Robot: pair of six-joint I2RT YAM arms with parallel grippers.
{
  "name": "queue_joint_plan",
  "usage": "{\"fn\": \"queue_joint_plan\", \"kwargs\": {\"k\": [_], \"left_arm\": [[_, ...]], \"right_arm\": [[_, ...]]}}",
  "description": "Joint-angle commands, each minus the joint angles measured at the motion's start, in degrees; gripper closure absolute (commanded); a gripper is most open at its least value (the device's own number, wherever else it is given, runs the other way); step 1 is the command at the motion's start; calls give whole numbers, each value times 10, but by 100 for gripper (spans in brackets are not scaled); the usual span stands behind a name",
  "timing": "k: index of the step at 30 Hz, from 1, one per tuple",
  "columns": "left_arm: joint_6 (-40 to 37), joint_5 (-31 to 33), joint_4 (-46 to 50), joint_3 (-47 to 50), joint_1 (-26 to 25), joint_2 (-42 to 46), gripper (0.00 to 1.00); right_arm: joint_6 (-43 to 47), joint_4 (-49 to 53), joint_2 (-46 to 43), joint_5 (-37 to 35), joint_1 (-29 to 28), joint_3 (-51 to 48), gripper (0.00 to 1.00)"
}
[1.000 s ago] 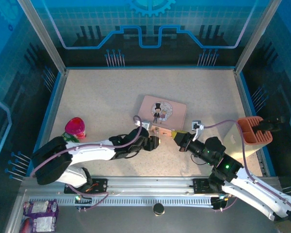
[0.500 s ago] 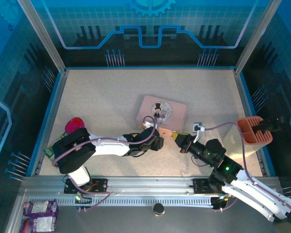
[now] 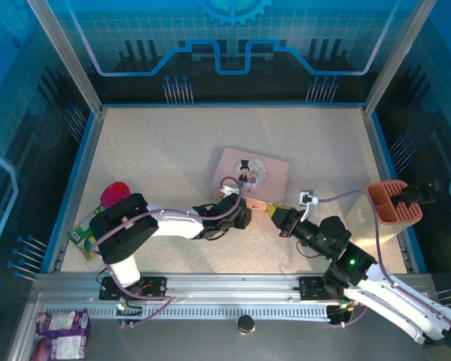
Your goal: Unlock the padlock with the key
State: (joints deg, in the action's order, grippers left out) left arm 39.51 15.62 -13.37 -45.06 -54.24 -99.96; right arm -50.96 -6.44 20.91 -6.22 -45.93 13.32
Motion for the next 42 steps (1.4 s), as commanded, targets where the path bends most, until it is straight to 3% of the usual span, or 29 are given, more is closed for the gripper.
{"fn": "queue_joint_plan", "kwargs": {"k": [1,14,24,31,39,42], "left_arm": [[1,-23,-24,7,5,-13,63],[1,-45,-43,32,5,10,84],[23,-48,-49,60,6,70,91],[108,-120,-110,63,38,85,95],[224,-127,-133,71,51,120,99],[275,-143,-184,86,60,112,99]], "right_arm": [[-7,-22,0,7,8,-4,100],[-18,-11,17,-1,9,3,100],[-118,-8,57,-15,11,-20,100],[-192,-56,85,-37,-8,-48,100],[-229,-114,115,-54,-46,-78,100],[-253,-132,134,-75,-73,-91,100]]}}
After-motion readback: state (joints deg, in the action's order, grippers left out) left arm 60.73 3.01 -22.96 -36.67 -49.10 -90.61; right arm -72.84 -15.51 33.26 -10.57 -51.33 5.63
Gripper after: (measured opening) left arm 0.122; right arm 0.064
